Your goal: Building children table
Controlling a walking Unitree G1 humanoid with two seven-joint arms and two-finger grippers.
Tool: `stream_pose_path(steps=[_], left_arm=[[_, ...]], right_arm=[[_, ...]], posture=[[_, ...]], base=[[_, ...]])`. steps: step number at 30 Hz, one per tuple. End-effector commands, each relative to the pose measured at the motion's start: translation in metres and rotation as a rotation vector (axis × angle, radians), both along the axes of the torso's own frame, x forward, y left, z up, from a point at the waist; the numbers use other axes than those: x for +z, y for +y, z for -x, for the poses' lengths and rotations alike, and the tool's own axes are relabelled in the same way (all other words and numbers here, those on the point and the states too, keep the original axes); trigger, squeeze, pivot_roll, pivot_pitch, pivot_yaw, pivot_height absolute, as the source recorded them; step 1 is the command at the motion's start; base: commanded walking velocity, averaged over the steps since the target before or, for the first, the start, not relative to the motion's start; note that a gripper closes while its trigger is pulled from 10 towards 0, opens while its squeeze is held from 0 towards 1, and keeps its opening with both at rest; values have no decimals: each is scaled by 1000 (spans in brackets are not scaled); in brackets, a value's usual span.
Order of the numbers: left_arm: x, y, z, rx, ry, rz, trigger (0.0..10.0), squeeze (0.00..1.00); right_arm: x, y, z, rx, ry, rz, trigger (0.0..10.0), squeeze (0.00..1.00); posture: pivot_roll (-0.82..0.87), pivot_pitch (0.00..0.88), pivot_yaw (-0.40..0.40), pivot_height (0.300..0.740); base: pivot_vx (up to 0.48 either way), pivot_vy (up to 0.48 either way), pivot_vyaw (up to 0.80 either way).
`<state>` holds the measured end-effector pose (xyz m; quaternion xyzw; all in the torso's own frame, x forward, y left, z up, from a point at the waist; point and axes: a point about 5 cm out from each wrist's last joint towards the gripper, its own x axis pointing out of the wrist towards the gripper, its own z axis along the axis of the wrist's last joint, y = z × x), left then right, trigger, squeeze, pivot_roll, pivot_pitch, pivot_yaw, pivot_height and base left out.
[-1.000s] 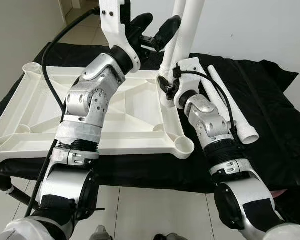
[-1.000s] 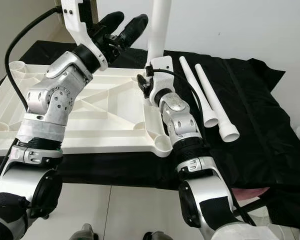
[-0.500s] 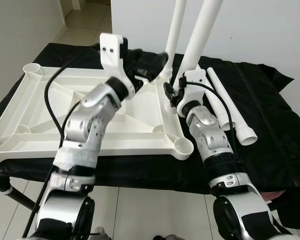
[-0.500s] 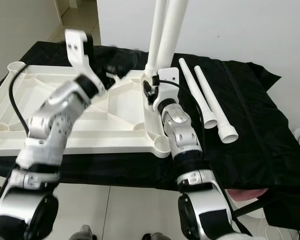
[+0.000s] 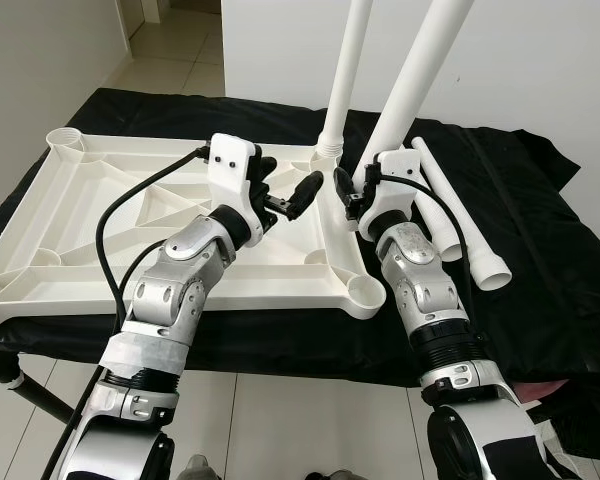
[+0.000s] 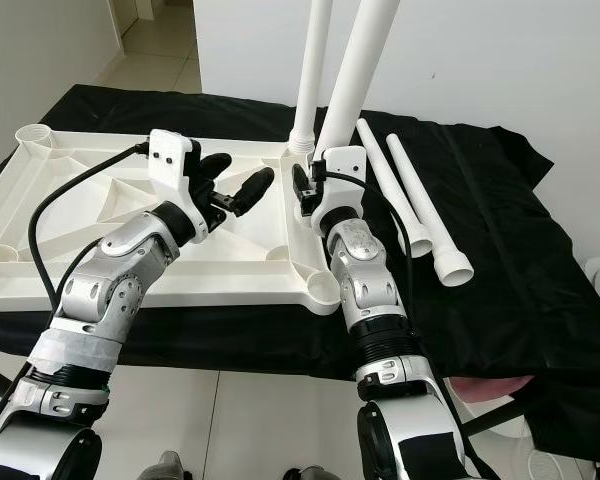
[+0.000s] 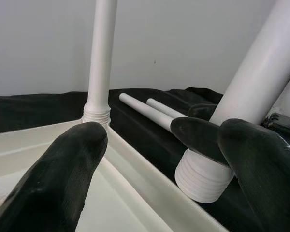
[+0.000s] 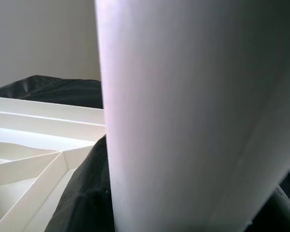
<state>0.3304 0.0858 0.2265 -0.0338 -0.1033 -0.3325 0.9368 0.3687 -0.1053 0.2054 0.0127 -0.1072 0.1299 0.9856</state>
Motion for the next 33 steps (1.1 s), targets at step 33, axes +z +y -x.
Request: stream_pose_path(steps=[33], left_arm=[[-86,-16,36,-301,-76,-553,10000,0]], right_arm=[[-8,-41,5,-87,-34,0,10000,0]], posture=[[73,16,-69,740]], base=[[0,0,0]])
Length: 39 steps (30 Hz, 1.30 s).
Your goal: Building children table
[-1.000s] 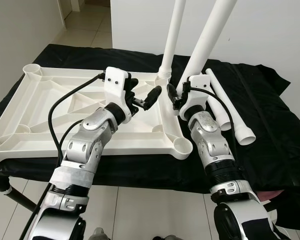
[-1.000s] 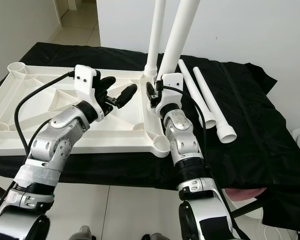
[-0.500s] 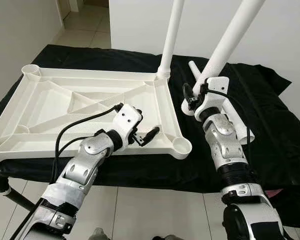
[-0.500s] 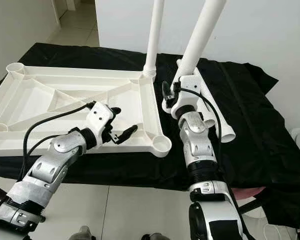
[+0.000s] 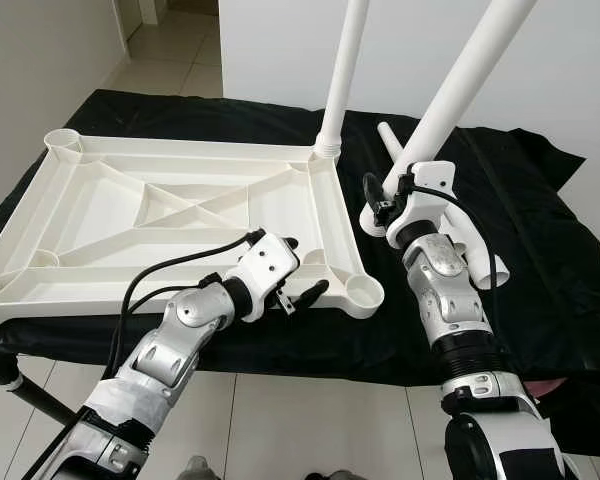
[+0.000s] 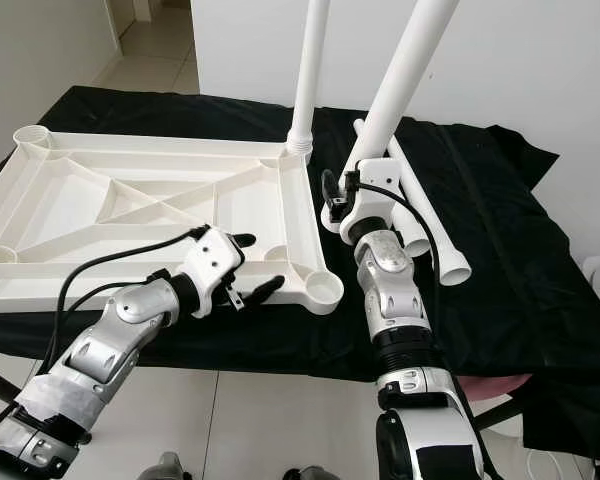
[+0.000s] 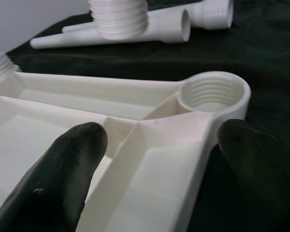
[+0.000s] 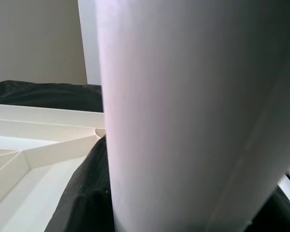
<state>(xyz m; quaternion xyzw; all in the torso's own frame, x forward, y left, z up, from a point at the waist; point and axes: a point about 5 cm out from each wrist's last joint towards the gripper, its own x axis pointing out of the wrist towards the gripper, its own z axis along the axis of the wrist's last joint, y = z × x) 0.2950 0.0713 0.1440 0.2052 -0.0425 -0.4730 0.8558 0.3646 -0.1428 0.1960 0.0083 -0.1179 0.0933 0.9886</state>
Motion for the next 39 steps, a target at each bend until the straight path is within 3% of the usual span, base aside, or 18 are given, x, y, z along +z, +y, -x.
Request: stream_pose_path(steps=[1,7,13,15,23,39], left_arm=[[-4,-1,0,-20,-4,-45,10000,0],[-9,-2,-6,-3,-29,-120,10000,0],[-13,-2,-15,64,-64,-176,10000,0],[-14,1,-24,130,-75,-196,10000,0],[-12,3,-39,226,-98,-181,10000,0],[0,-12,-56,280,-129,-121,10000,0]], right_arm=[[1,-4,1,-15,-14,0,10000,0],[0,-4,1,-20,-10,-3,10000,0],[0,-3,0,-23,-11,-6,10000,0],[1,-3,0,-25,-13,-9,10000,0],[-2,-1,1,-25,-3,-21,10000,0],[-4,-2,2,-43,3,-30,10000,0]], posture=[[71,18,-68,740],[69,18,-64,740],[67,17,-62,740],[65,17,-61,740],[58,14,-56,740],[40,17,-41,740]], base=[[0,0,0],[0,0,0],[0,0,0],[0,0,0],[0,0,0],[0,0,0]])
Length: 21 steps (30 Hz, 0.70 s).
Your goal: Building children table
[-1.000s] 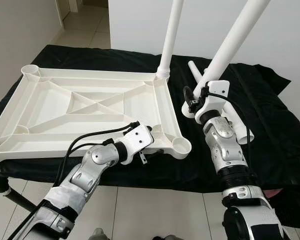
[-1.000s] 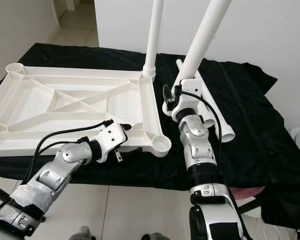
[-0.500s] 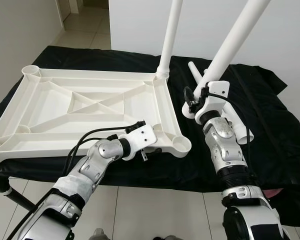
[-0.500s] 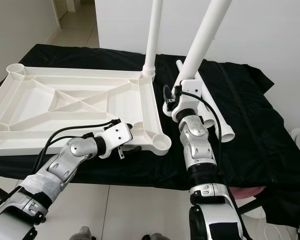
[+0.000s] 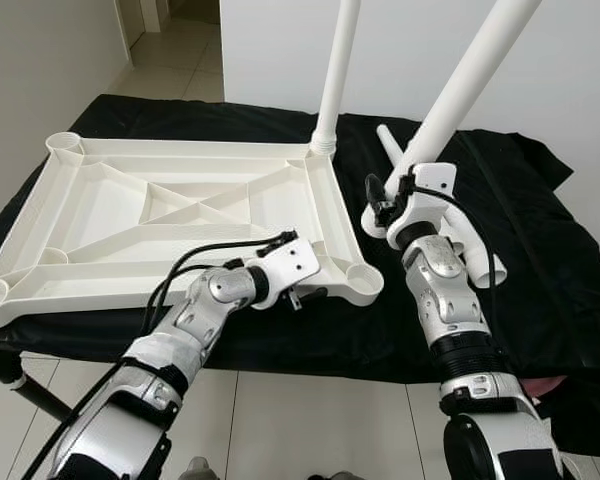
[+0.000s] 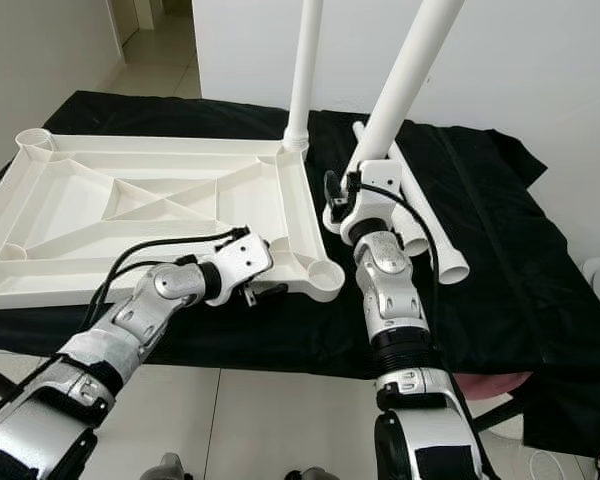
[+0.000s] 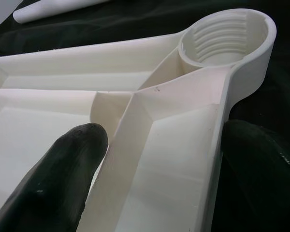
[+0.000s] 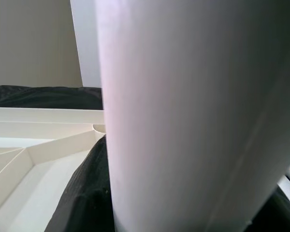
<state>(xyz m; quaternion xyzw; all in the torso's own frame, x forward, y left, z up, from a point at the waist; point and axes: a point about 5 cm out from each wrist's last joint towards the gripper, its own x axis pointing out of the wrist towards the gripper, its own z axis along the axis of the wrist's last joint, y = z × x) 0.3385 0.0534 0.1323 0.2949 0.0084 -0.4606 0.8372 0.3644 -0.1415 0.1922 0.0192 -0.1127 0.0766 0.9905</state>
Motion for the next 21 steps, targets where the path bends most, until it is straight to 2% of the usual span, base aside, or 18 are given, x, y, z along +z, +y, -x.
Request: stream_pose_path(steps=[1,7,12,14,15,17,18,21], left_arm=[[12,3,-14,240,-153,96,10000,0],[14,-4,-15,272,-170,131,10000,0],[15,-2,-15,305,-140,180,10000,0],[16,3,-10,293,-115,232,10000,0],[16,3,-10,293,-115,232,10000,0],[18,15,3,210,-47,319,10000,0],[18,15,3,210,-47,319,10000,0],[20,32,15,168,4,395,10000,0]], right_arm=[[-1,-3,2,-14,-9,-5,10000,0],[-3,-1,4,-2,6,-4,10000,0],[-6,4,7,22,10,30,10000,0],[-10,8,10,46,17,42,10000,0],[-10,8,10,46,17,42,10000,0],[-15,10,14,63,17,61,10000,0],[-15,10,14,63,17,61,10000,0],[-20,13,19,83,22,66,10000,0]], posture=[[40,17,-41,740],[37,20,-41,740],[37,20,-43,740],[42,17,-47,740],[42,17,-47,740],[50,15,-52,740],[50,15,-52,740],[63,11,-61,740]], base=[[0,0,0],[0,0,0],[0,0,0],[0,0,0],[0,0,0],[0,0,0],[0,0,0],[0,0,0]])
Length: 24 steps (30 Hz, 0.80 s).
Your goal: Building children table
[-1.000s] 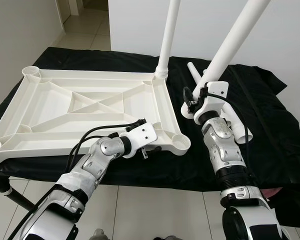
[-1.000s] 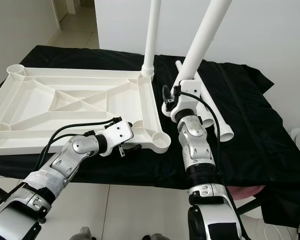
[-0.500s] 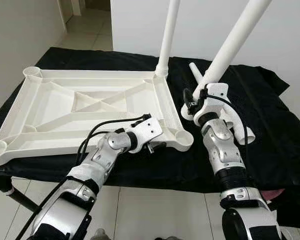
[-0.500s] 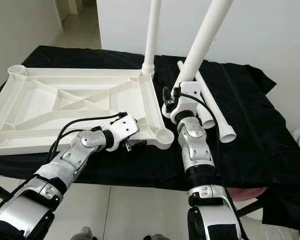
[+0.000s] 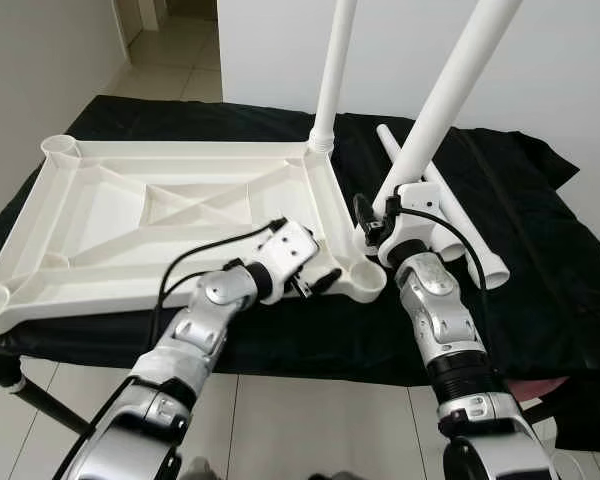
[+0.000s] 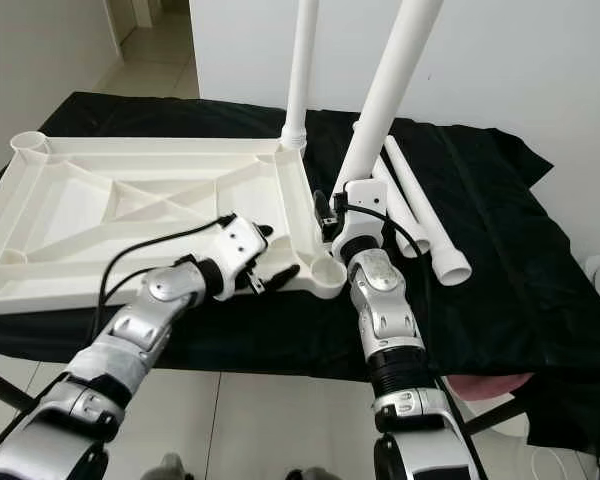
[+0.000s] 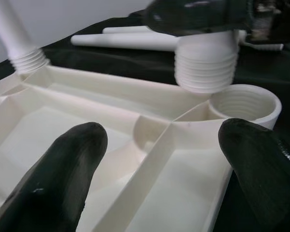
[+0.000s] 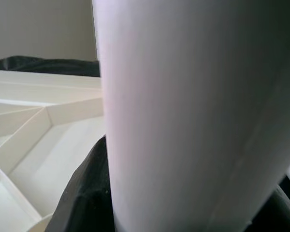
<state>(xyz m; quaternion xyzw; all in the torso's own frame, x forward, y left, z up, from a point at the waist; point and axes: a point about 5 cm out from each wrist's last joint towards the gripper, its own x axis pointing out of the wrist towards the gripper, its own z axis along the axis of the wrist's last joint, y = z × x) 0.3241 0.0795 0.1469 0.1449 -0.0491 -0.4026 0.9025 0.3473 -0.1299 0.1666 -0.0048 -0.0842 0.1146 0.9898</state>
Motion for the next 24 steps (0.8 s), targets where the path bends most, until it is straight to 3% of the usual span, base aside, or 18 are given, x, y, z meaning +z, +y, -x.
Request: stream_pose_path(steps=[1,9,13,16,19,24], left_arm=[[6,6,0,42,1,51,10000,0],[2,20,20,-41,20,92,10000,0],[1,20,24,-57,23,102,10000,0],[2,20,40,-109,45,139,10000,0],[3,20,44,-116,56,146,10000,0],[-4,14,54,-147,90,154,10000,0]], right_arm=[[5,2,2,13,-29,4,10000,0],[-1,7,10,34,-39,11,10000,0],[-2,7,12,34,-38,8,10000,0],[-10,6,19,50,-21,17,10000,0],[-11,5,20,51,-15,17,10000,0],[-14,-2,16,37,-2,44,10000,0]], posture=[[63,11,-61,740],[79,0,-81,740],[76,0,-81,740],[77,0,-91,740],[77,0,-92,740],[72,0,-92,740]], base=[[0,0,0],[0,0,0],[0,0,0],[0,0,0],[0,0,0],[0,0,0]])
